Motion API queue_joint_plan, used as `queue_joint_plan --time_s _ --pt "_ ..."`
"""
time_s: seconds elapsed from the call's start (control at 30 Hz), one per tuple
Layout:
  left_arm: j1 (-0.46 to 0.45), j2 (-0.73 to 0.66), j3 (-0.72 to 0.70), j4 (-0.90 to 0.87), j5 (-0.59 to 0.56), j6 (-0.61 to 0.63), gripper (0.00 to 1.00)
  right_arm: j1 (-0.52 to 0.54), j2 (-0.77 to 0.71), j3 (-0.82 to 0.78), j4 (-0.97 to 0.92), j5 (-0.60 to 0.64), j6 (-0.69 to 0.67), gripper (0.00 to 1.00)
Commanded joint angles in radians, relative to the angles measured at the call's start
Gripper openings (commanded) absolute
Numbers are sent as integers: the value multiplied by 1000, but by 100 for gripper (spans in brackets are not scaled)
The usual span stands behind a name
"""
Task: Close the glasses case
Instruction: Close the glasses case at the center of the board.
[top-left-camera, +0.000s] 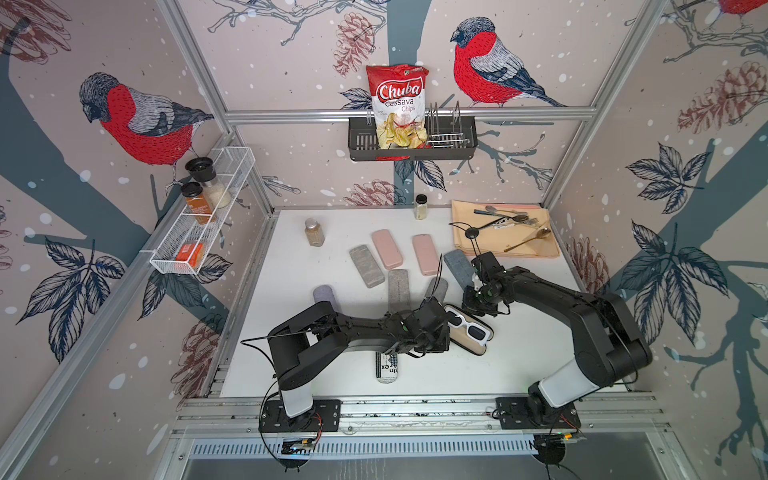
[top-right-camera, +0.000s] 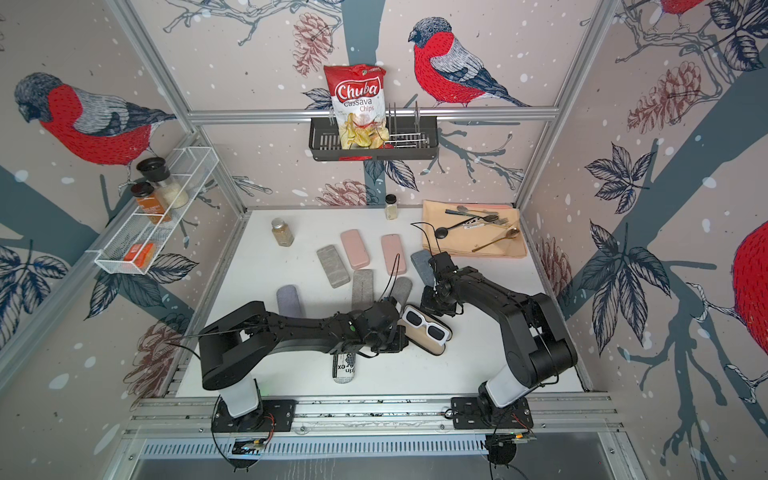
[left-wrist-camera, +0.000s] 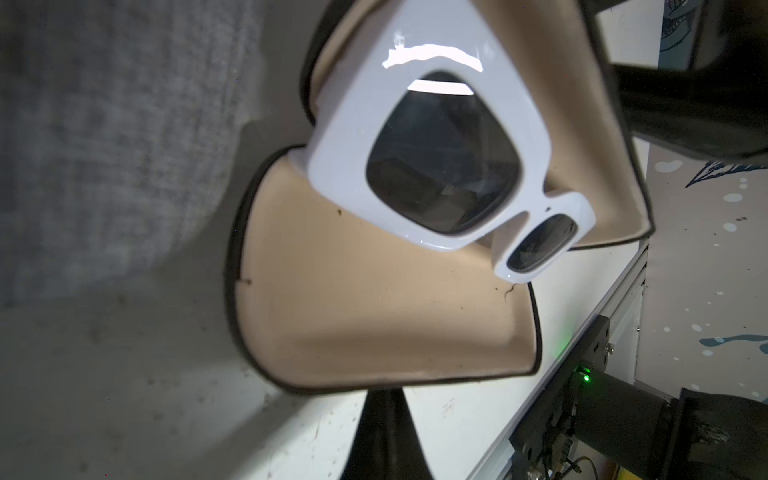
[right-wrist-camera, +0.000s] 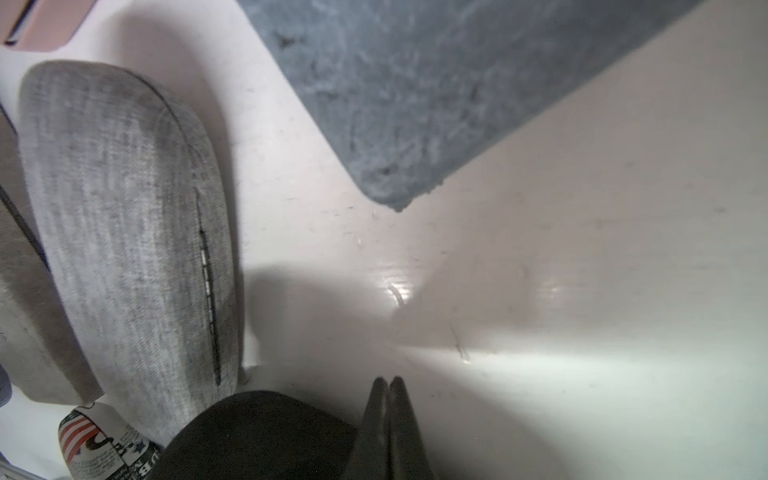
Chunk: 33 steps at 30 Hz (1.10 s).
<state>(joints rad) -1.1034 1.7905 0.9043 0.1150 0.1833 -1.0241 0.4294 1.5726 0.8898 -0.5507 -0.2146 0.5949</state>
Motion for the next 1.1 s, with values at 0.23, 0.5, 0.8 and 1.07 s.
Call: queue_joint_plan --time_s 0.23,0.5,0.8,1.07 --pt "-1 35 8 73 2 -29 0 31 -29 -6 -40 11 11 6" --pt "0 50 28 77 -1 -27 0 79 -28 -10 -44 33 43 7" --pt "14 40 34 76 -5 -22 0 117 -25 -18 -40 49 72 7" --pt "16 35 30 78 -4 -21 0 123 -23 -9 -47 67 80 7"
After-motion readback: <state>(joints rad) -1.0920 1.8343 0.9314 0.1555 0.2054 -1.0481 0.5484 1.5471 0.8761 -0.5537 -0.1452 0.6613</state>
